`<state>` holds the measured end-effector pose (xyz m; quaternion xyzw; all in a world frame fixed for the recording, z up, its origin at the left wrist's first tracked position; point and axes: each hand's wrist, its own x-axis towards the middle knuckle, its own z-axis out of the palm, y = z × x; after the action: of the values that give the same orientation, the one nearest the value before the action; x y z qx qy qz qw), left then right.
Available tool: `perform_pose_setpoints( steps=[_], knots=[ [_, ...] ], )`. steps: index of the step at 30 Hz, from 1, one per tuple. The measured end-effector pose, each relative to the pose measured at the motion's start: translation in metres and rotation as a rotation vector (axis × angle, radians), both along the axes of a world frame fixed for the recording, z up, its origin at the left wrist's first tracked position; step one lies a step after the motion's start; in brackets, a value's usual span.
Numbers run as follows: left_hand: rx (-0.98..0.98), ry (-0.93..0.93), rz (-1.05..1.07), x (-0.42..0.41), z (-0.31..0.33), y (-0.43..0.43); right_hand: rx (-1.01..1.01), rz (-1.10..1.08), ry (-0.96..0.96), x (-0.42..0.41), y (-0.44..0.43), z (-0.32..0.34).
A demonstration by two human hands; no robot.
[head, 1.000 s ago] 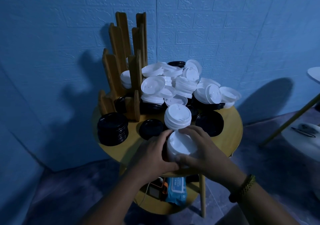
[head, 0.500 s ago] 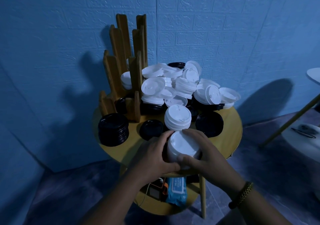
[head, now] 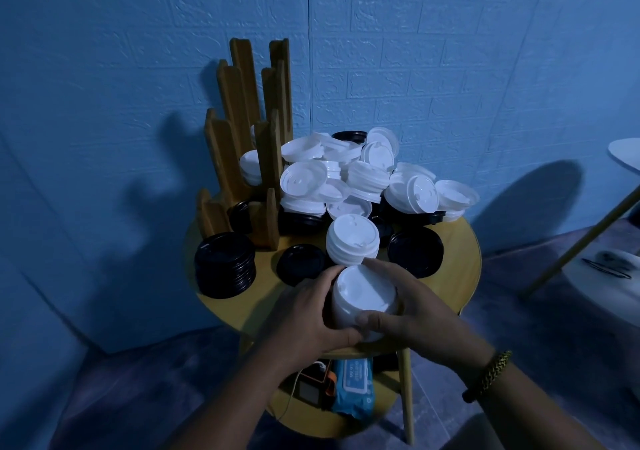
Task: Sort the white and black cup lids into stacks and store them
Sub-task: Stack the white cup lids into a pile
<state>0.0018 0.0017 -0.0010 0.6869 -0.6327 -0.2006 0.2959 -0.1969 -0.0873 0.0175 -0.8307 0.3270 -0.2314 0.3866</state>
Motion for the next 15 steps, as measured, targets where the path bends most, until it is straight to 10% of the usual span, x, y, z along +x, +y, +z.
perform_pose_setpoints(
  steps=[15],
  knots=[
    [-0.098,0.024,-0.058,0.001,-0.003,0.001,-0.002,-0.065,-0.184,0.005,0.012,-0.022]
  ],
)
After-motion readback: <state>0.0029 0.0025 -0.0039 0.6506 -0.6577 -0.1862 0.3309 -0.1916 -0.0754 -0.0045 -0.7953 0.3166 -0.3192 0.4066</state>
